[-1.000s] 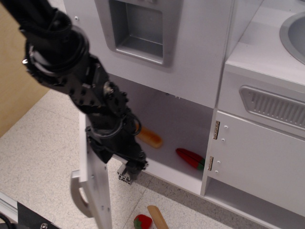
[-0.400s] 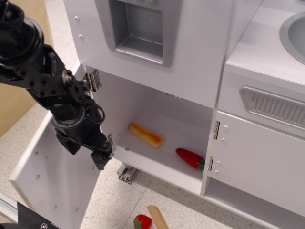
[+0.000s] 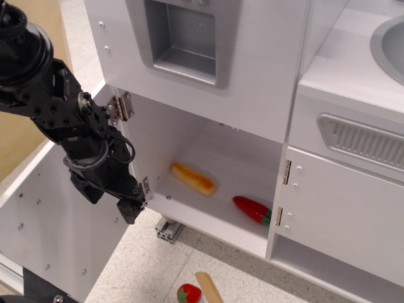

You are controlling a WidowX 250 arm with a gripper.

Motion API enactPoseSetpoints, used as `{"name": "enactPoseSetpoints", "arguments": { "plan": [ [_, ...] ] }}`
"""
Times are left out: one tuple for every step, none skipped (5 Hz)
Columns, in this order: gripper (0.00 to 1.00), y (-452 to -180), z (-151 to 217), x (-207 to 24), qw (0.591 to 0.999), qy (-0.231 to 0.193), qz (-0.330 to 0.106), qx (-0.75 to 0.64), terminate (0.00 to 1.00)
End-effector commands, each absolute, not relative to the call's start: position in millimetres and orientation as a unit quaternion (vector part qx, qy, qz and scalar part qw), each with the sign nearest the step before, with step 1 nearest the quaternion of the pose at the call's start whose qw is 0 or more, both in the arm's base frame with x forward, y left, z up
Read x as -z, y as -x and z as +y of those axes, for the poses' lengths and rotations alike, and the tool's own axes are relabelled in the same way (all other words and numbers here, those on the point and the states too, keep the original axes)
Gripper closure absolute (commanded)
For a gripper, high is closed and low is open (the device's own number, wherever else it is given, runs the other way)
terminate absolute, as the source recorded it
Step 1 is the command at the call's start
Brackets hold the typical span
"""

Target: Open low fridge

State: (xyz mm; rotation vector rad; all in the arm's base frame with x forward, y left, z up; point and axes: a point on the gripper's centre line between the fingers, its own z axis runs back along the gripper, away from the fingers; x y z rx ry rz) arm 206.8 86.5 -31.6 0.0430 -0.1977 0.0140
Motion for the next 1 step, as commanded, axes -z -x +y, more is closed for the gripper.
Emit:
{"name": "enactPoseSetpoints", "arguments": {
  "plan": [
    [0.0, -210.3, 93.9, 20.7, 0.993, -0.029, -0.112, -0.007, 1.0]
  ]
}}
